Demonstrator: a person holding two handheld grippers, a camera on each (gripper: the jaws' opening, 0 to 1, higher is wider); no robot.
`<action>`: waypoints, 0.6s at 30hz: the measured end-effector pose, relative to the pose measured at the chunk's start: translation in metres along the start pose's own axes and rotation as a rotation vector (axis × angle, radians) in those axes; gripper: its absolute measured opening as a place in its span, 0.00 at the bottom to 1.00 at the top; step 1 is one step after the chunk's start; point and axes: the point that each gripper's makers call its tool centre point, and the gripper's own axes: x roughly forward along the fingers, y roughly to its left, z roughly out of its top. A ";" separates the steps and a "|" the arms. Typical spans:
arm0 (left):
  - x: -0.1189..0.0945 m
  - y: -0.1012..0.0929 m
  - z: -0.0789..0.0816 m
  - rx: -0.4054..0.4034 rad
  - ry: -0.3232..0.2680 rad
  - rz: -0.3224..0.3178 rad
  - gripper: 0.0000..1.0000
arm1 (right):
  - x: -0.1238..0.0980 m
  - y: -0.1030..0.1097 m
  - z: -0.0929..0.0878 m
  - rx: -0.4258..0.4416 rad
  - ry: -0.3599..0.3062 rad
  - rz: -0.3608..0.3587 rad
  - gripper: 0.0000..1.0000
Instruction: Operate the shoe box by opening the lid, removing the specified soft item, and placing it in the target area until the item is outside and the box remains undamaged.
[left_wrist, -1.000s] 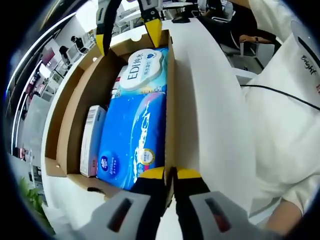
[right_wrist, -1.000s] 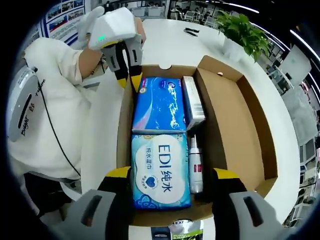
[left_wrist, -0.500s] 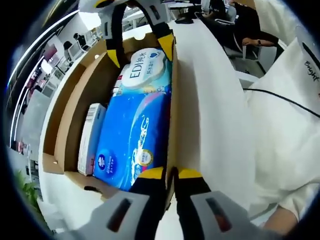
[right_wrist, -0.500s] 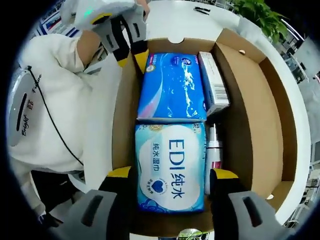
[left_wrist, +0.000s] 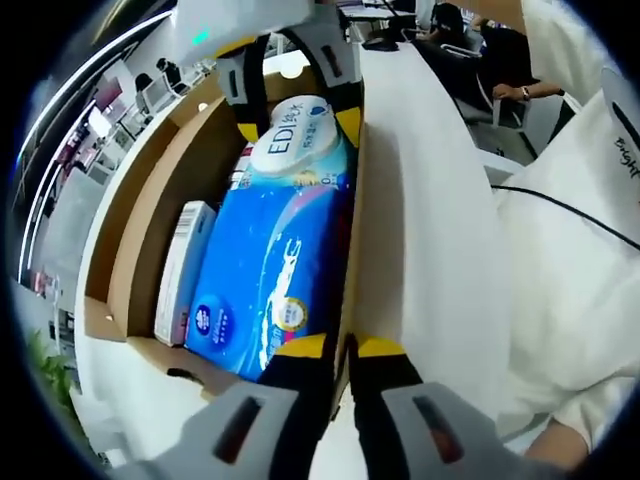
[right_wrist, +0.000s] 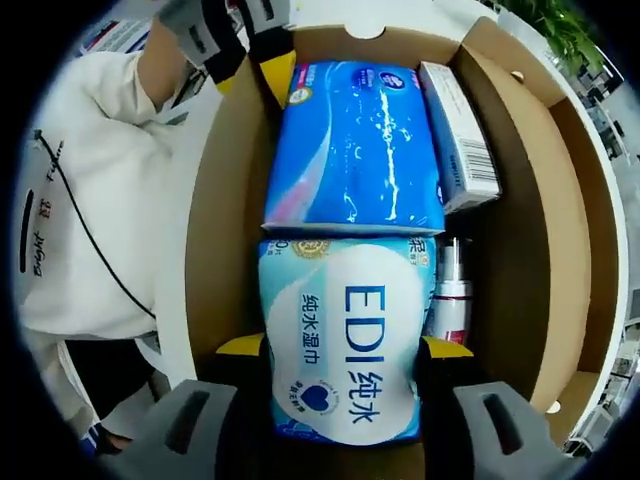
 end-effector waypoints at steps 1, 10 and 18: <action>0.000 0.000 0.000 0.007 -0.006 0.001 0.07 | 0.000 0.000 0.000 -0.003 -0.002 -0.001 0.60; 0.002 0.000 -0.001 0.000 0.038 -0.017 0.07 | 0.013 0.000 -0.004 -0.002 0.107 -0.020 0.63; 0.002 0.000 -0.003 0.018 0.056 -0.001 0.07 | 0.026 -0.010 -0.009 0.073 0.068 0.071 0.69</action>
